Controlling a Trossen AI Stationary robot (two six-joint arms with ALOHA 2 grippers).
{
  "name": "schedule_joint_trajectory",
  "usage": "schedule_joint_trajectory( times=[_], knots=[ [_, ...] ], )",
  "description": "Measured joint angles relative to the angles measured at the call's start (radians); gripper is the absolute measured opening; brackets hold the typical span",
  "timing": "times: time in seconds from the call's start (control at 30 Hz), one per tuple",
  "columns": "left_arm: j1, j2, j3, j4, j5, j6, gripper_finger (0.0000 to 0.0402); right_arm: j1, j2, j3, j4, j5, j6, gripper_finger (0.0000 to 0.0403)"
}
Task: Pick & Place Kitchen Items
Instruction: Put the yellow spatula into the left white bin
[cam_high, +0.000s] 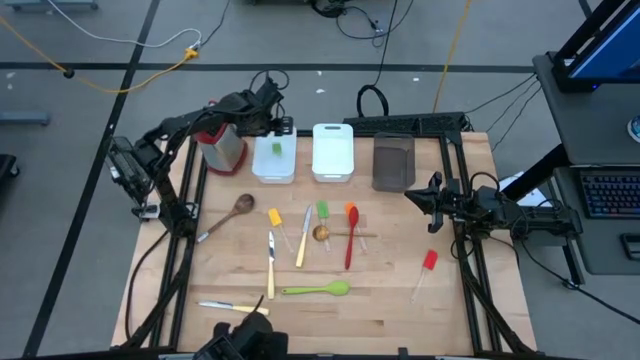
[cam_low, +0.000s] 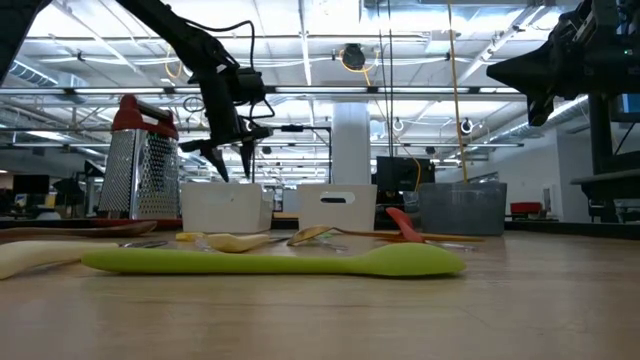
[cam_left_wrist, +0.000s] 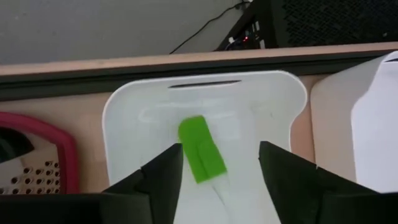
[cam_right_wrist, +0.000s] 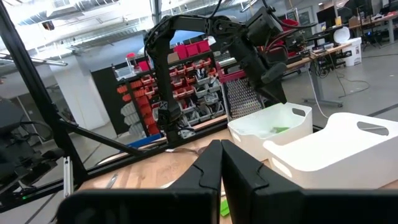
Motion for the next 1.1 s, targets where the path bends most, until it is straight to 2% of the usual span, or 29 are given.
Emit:
schedule_joint_trajectory(
  times=[0.17,0.37,0.5,0.8,1.1],
  knots=[
    [0.0,0.0,0.0,0.004,0.014,0.001,0.0226,0.0,0.0,0.0,0.0,0.0,0.0,0.0004],
    [-0.017,-0.019,0.0,0.002,0.193,0.002,0.0212,0.0,0.0,0.0,0.0,0.0,0.0,0.0004],
    [-0.081,-0.068,-0.001,-0.004,0.226,0.043,0.0199,0.0,0.0,0.0,0.0,0.0,-0.001,0.0004],
    [-0.35,-0.234,-0.001,-0.001,0.091,0.106,0.0176,0.0,0.0,0.0,0.0,0.0,-0.006,0.0004],
    [-0.675,-0.329,0.0,0.005,-0.11,0.049,0.0172,0.0,0.0,0.0,0.0,0.0,-0.008,0.0004]
  ],
)
